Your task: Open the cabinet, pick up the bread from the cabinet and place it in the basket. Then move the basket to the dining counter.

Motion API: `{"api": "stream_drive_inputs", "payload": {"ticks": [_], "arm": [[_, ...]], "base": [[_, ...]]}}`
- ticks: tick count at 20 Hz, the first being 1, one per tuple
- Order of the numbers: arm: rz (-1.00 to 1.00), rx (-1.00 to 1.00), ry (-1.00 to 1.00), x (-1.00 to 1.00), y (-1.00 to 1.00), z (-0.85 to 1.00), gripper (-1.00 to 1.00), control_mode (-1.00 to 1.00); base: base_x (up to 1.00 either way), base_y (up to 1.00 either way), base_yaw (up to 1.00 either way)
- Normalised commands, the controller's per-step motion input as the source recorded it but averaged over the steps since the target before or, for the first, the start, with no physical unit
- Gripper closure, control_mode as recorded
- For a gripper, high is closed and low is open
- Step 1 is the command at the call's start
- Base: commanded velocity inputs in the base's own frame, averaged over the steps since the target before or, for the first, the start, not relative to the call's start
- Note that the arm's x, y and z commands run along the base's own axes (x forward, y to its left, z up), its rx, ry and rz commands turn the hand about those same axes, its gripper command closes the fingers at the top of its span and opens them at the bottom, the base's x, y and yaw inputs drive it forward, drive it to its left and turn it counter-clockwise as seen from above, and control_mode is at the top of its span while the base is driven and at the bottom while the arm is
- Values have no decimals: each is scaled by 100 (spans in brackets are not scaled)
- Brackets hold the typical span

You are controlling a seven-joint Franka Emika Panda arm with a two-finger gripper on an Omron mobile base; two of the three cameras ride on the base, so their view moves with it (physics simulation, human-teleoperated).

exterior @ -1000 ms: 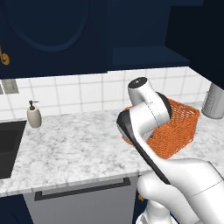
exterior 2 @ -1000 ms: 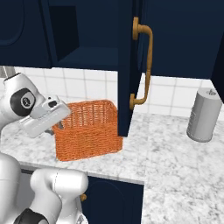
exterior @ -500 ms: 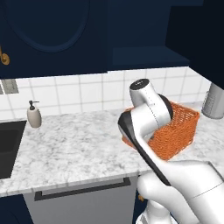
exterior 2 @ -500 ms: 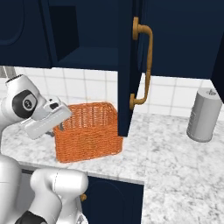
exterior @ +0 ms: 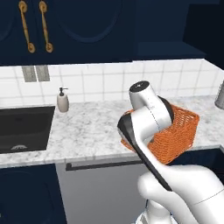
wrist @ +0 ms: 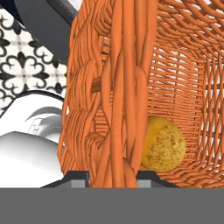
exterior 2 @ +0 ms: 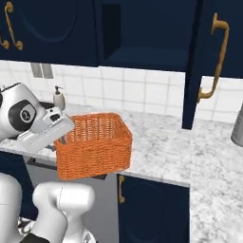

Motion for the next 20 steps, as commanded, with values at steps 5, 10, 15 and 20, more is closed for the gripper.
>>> {"api": "stream_drive_inputs", "payload": {"ticks": [5,10,15,20], "arm": [[0,0,0,0,0,0,100,100],[0,0,0,0,0,0,100,100],[0,0,0,0,0,0,100,100],[0,0,0,0,0,0,100,100]], "base": [[-29,96,53],[0,43,91],[0,2,100],[0,18,100]]}}
